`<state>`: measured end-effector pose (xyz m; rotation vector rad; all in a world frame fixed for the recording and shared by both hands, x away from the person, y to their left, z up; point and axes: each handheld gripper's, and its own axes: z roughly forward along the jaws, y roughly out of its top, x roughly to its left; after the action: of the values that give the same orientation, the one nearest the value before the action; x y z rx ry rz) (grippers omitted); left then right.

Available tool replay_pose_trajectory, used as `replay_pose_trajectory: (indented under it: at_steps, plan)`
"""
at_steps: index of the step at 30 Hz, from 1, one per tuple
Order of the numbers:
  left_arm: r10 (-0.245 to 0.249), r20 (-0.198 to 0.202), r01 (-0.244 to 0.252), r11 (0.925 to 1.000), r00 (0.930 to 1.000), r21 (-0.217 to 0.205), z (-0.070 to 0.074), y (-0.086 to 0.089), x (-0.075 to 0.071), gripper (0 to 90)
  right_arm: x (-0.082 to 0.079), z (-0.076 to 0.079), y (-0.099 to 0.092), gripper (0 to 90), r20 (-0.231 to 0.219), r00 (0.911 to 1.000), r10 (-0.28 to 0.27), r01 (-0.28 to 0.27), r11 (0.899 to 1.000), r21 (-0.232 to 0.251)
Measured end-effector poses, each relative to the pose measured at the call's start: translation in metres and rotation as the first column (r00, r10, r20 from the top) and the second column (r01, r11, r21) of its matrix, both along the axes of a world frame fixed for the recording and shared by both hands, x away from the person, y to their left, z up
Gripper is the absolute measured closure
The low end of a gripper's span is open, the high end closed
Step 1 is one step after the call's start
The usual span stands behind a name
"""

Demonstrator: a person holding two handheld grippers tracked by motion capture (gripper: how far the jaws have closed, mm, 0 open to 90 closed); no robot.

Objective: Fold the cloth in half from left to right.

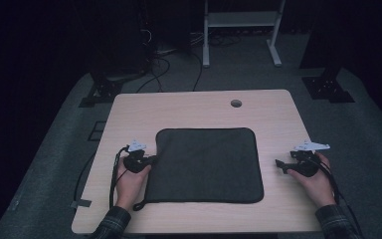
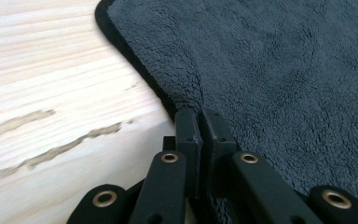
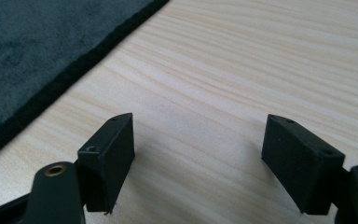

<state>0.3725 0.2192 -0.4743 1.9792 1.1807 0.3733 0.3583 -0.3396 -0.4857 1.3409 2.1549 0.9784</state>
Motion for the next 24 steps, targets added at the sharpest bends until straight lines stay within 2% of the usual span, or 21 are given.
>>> replay_pose_trajectory:
  at_steps: [6,12,15,24]
  plan:
    - [0.041,0.002,-0.041,0.9990,0.9991,-0.019,0.006,0.017,-0.006,86.0,0.000,0.000,0.000,24.1,0.001,1.0000,0.000,0.000,1.000,0.000]
    - [0.079,0.002,-0.079,0.9968,0.9969,-0.012,0.011,0.034,-0.009,86.0,0.000,0.000,0.000,23.9,0.003,1.0000,0.003,-0.003,1.000,-0.002]
    - [0.083,0.007,-0.083,0.9965,0.9965,-0.013,0.014,0.038,-0.010,86.0,0.000,0.000,0.000,23.9,0.004,1.0000,0.003,-0.003,1.000,-0.002]
    - [0.047,0.052,-0.042,0.9961,0.9975,-0.078,0.033,0.027,-0.011,86.0,0.000,0.000,0.000,23.4,0.004,1.0000,0.006,-0.006,1.000,-0.003]
